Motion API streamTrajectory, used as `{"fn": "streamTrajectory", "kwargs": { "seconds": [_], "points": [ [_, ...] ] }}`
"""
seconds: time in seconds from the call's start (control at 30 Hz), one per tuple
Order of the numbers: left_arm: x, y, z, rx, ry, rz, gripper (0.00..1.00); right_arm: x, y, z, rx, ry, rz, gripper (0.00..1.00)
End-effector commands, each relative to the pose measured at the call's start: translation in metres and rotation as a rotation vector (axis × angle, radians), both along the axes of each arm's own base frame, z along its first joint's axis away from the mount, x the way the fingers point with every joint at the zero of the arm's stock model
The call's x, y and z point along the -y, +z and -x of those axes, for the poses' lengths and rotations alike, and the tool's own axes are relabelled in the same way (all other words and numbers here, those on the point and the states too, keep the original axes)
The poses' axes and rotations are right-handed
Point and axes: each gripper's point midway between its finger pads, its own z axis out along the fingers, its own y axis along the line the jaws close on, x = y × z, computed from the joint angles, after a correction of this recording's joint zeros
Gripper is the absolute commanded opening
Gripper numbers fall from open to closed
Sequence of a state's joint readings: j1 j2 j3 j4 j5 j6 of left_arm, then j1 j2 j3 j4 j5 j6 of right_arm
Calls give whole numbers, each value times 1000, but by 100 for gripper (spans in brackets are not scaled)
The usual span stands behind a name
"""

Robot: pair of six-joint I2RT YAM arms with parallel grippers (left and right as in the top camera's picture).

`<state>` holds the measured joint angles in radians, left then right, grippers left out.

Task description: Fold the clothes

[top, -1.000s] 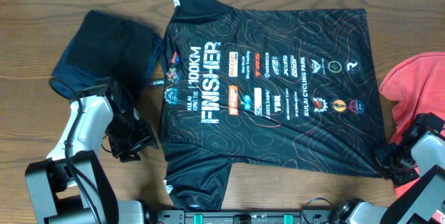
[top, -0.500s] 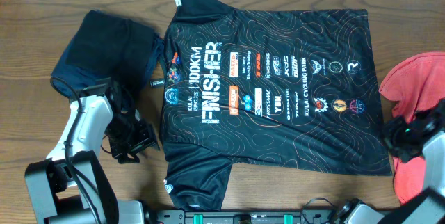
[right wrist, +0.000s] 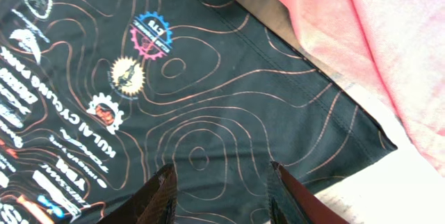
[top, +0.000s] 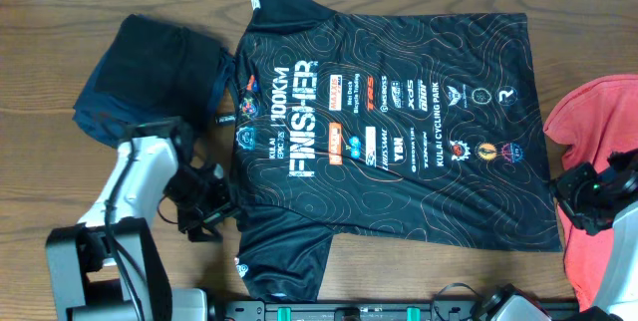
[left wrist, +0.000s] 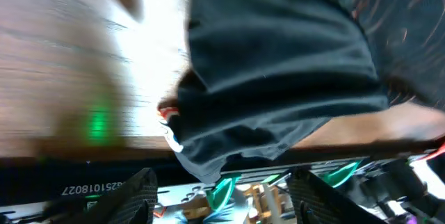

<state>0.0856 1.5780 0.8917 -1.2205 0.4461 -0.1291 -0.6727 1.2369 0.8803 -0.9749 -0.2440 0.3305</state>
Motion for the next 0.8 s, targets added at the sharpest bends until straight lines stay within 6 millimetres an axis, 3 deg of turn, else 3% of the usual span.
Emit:
{"fn": "streamTrajectory", "kwargs": {
  "seconds": [0.0, 0.07, 0.2, 0.33, 0.53, 0.63, 0.77],
  "points": [
    [9, 1, 2, 10, -33, 3, 53, 3, -5, 5, -24, -4, 12, 41],
    [12, -2, -2, 34, -53, -2, 47, 3, -5, 5, -25, -3, 13, 41],
    [16, 0, -2, 49, -70, -7, 46, 3, -5, 5, -24, -3, 13, 41],
    [21, 17, 13, 45, -111, 36, 43, 3, -5, 5, -24, -3, 13, 41],
    [23, 47, 15, 198, -54, 25, 43, 4, -5, 4, -22, -3, 15, 41],
    [5, 50, 11, 282, -7, -109, 49, 3, -5, 5, -24, -3, 13, 41],
    [4, 40, 8, 348, 72, -127, 56, 4, -5, 4, -21, -3, 15, 41]
  ]
}}
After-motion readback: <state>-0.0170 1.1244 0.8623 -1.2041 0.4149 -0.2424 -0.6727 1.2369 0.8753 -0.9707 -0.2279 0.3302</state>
